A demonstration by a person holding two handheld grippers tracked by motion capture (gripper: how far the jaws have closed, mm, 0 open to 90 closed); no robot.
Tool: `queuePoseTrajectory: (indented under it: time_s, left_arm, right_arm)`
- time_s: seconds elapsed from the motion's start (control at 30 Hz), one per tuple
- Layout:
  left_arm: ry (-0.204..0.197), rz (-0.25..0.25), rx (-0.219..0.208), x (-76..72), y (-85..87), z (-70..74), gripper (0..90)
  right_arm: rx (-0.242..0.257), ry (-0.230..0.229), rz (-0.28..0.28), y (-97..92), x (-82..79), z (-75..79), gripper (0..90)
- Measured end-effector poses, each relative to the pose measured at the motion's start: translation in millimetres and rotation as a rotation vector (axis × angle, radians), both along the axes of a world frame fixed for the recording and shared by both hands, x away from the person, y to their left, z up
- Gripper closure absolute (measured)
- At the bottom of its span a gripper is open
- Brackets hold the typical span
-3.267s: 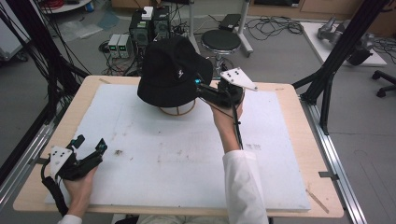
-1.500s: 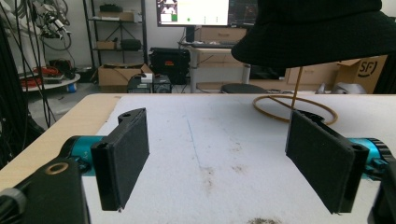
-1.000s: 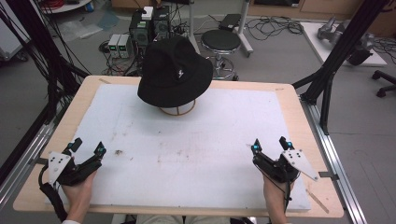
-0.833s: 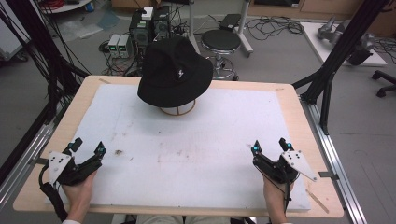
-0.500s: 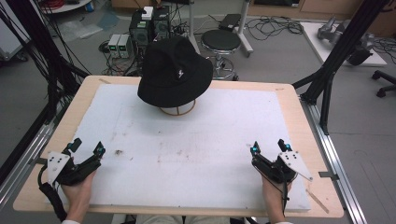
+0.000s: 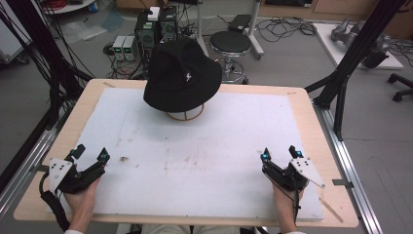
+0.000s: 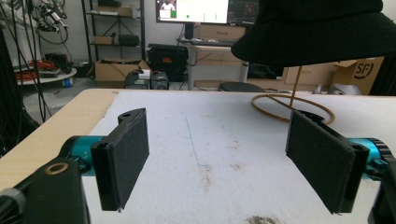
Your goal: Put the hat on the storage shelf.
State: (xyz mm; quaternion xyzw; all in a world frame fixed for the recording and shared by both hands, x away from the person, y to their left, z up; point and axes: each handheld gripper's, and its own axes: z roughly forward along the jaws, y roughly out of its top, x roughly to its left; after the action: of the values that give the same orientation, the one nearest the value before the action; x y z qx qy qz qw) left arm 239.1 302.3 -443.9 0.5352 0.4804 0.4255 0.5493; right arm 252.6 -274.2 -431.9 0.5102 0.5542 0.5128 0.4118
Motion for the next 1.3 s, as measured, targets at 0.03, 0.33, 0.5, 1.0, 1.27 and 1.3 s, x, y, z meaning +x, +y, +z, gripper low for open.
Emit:
queuePoseTrajectory:
  time_s: [0.03,0.33,0.5,1.0,1.27,1.3]
  left_arm:
    - [0.001,0.000,-0.001,0.1,0.0,-0.1,21.7]
    - [0.006,-0.002,-0.012,-0.2,0.7,-0.6,21.7]
    - [0.008,-0.002,-0.016,0.0,1.0,-0.9,21.7]
    - [0.013,-0.006,-0.023,0.0,1.4,-1.3,21.7]
    - [0.013,-0.005,-0.027,0.0,1.8,-1.5,21.7]
    - [0.013,-0.005,-0.027,0.1,1.8,-1.6,21.7]
  right_arm:
    - [0.000,0.000,0.000,0.0,0.0,0.0,11.7]
    - [0.009,0.014,0.007,0.9,0.1,-1.2,11.7]
    - [0.006,0.012,0.004,0.4,0.0,-1.3,11.7]
    - [0.015,0.021,0.001,-1.4,0.2,-2.7,11.7]
    - [0.024,0.034,0.005,-0.9,-0.1,-3.3,11.7]
    - [0.024,0.034,0.004,-0.9,0.0,-3.3,11.7]
